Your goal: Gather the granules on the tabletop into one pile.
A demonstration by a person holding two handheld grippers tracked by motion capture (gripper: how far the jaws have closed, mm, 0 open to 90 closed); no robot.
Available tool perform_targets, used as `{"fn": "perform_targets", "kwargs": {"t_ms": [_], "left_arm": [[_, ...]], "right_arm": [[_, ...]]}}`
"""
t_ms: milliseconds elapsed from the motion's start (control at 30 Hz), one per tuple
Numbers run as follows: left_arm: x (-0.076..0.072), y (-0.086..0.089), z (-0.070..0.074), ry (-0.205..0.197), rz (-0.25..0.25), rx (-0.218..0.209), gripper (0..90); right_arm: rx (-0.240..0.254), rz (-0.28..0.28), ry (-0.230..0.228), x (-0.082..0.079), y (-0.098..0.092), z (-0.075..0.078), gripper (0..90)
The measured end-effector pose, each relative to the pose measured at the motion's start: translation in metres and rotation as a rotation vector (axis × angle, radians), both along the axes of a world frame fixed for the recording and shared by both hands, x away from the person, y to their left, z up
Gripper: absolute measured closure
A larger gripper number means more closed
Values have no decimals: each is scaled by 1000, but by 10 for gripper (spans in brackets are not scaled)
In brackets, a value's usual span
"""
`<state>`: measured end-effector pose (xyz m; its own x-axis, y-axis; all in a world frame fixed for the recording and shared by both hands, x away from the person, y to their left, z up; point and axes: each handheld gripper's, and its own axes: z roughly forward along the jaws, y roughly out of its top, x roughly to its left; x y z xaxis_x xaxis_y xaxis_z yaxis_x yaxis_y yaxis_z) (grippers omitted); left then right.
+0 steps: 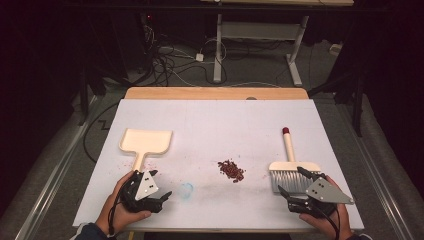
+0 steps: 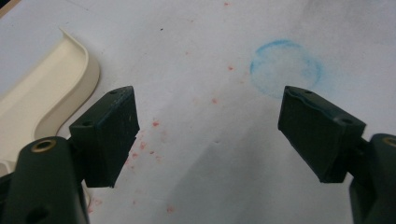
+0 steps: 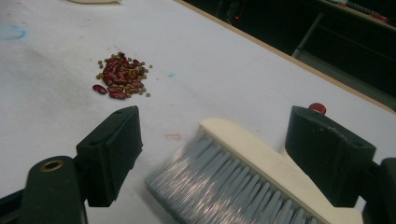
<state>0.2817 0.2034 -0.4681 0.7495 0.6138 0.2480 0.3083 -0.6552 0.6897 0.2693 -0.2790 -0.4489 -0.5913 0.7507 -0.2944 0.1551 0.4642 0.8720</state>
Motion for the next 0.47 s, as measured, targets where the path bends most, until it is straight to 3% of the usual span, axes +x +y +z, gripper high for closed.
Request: {"fn": "perform_targets", "kwargs": {"t_ms": [467], "left_arm": [[4, -2, 1, -3, -1, -6, 194]], "right_arm": [[-5, -3, 1, 0, -2, -1, 191]]}}
